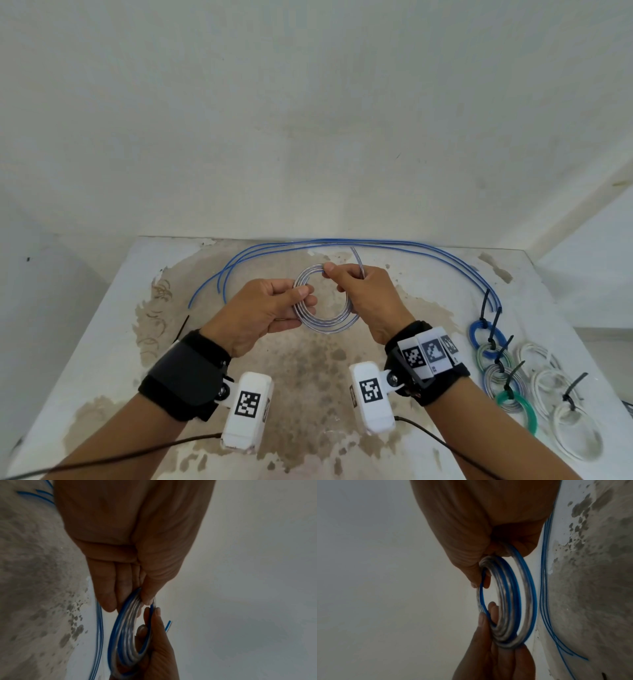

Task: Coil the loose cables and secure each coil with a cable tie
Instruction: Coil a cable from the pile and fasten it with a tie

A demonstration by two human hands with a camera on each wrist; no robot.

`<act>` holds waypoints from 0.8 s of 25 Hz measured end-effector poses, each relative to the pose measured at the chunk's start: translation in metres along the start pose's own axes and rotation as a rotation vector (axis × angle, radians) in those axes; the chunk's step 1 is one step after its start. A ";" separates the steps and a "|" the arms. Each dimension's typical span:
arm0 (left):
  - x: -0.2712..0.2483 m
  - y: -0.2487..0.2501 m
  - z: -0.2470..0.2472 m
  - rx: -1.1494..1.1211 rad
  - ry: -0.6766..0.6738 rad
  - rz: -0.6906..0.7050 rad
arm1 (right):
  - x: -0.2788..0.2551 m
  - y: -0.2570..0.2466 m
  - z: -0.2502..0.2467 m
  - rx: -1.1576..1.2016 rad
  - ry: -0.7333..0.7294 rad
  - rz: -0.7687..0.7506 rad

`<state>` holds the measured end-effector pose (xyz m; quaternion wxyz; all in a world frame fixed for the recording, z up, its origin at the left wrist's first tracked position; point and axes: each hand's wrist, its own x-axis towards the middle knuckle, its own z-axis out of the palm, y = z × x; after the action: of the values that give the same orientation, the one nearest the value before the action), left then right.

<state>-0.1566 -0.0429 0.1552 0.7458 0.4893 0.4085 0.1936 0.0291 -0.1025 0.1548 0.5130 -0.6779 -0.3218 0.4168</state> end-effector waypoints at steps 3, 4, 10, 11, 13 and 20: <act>0.005 0.001 0.000 -0.024 0.013 -0.008 | -0.001 -0.003 -0.001 0.024 -0.043 0.091; 0.007 0.003 0.000 -0.067 0.042 0.003 | -0.001 -0.003 0.001 0.074 -0.058 0.152; 0.026 0.014 -0.007 -0.482 0.241 0.028 | -0.004 -0.005 0.003 1.000 0.046 0.350; 0.027 0.013 -0.006 -0.508 0.254 0.026 | -0.007 -0.005 0.005 1.033 0.038 0.315; 0.030 0.010 -0.002 -0.556 0.279 0.037 | -0.009 -0.005 0.010 1.060 0.035 0.240; 0.039 0.019 -0.015 -0.597 0.402 0.082 | -0.020 -0.001 0.014 1.062 -0.073 0.139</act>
<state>-0.1433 0.0013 0.1533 0.7524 0.2180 0.4524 0.4262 0.0078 -0.1142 0.1585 0.7449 -0.3297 -0.0386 0.5787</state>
